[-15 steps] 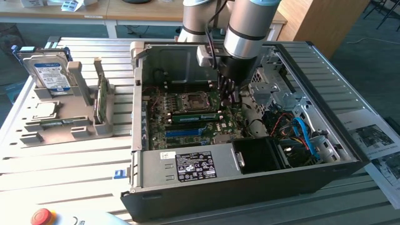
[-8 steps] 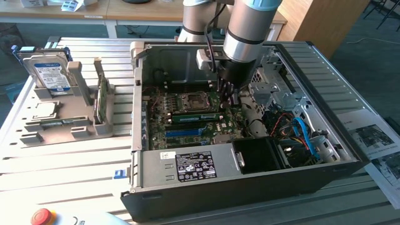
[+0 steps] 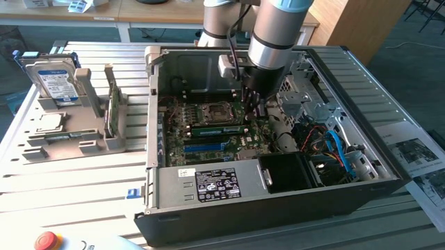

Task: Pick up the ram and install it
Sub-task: 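Press down the ram until it locks into place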

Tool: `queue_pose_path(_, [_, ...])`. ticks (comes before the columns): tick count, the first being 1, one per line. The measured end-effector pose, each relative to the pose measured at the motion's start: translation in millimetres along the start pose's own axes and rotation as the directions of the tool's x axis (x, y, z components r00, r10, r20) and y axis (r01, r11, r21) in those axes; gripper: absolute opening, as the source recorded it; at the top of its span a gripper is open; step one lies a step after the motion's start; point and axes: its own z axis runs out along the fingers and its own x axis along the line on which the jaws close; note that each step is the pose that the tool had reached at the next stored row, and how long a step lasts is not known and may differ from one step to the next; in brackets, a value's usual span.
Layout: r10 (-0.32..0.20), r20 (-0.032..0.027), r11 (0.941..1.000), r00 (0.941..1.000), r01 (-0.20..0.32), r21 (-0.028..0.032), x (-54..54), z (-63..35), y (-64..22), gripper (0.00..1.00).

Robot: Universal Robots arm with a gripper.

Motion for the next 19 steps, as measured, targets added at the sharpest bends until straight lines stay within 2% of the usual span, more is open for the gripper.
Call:
queue_pose_path(11, [0.000,0.0000,1.0000,1.0000,0.000,-0.0001,-9.3,5.8,-0.2,0.11])
queue_pose_path(16, [0.000,-0.0001,1.0000,1.0000,0.000,-0.0001,-9.4,6.1,-0.2,0.11])
queue_pose_path(19, [0.000,0.0000,1.0000,1.0000,0.000,-0.0001,-9.5,10.1,-0.4,0.11])
